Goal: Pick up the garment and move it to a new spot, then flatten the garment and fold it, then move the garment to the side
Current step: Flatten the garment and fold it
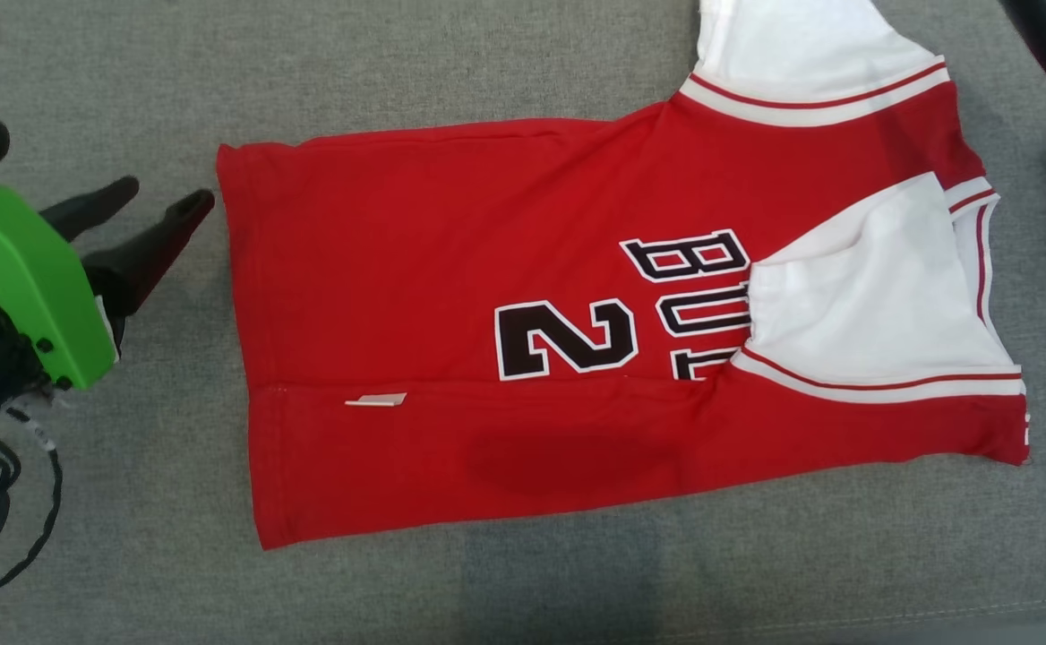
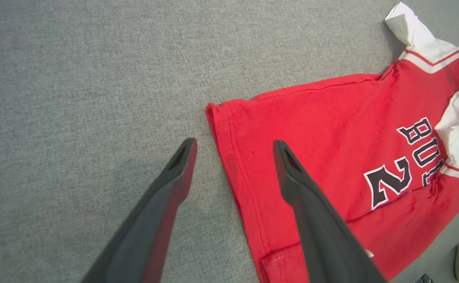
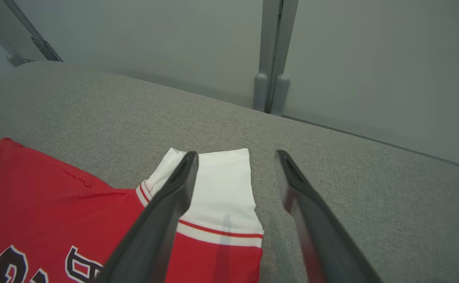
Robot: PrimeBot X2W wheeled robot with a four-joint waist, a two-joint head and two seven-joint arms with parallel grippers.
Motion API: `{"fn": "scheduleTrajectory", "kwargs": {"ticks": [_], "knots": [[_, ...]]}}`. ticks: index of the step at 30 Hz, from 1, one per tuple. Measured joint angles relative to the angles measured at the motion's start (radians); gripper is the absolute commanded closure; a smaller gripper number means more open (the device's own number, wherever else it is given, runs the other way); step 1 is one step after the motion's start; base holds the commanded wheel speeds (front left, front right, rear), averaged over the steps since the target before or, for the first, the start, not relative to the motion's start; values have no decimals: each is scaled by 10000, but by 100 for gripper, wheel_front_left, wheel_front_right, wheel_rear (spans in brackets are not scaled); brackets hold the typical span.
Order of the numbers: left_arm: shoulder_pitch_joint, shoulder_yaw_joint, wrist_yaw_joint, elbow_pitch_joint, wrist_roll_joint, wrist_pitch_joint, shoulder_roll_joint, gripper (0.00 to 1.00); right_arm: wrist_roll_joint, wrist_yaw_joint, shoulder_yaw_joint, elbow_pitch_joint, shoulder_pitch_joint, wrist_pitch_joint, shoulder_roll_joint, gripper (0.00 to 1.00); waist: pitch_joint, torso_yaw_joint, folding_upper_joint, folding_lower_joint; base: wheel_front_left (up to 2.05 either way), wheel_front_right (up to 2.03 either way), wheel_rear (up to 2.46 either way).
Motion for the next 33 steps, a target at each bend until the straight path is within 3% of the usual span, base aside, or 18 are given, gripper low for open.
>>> {"fn": "scheduleTrajectory", "kwargs": {"ticks": [7, 20, 22, 23, 24, 25, 27, 28, 33], "knots": [[-1322, 71, 115, 631, -405, 562, -767, 0, -318, -138, 441, 449, -1930, 428, 917, 0, 932, -6, 0, 0, 0, 0, 0], [-2415, -326, 163, 704, -855, 1266, -1160, 3, -1302, -422, 546, 2353, -3381, 387, 1156, 0, 2389, 90, 0, 0, 0, 0, 0], [-2505, -399, 59, 752, -844, 1252, -1187, 34, -1392, -420, 665, 2654, -3388, 245, 1313, 0, 2449, 189, 0, 0, 0, 0, 0], [-2565, -453, -4, 800, -823, 1250, -1202, 34, -1442, -418, 746, 2801, -3388, 188, 1386, 0, 2457, 242, 0, 1, 0, 0, 0], [-2599, -489, -10, 855, -813, 1243, -1243, 61, -1453, -414, 813, 2932, -3387, 173, 1461, 0, 2452, 297, 0, 0, 0, 0, 0], [-2629, -504, -10, 941, -813, 1239, -1325, 67, -1453, -412, 863, 3032, -3388, 171, 1523, 0, 2440, 347, 0, 0, 0, 0, 0], [-2669, -537, -10, 1081, -815, 1239, -1455, 95, -1461, -407, 945, 3187, -3438, 84, 1584, 0, 2408, 443, 0, 1, 0, 0, 0], [-2669, -589, -63, 1108, -830, 1246, -1480, 100, -1501, -399, 972, 3269, -3513, 44, 1615, 0, 2387, 486, 0, 0, 0, 0, 0], [-2672, -936, -355, 1388, -844, 1283, -1783, 100, -1716, -232, 1127, 3858, -3750, -140, 1825, 0, 2202, 706, 0, 1, 0, 0, 0]]}}
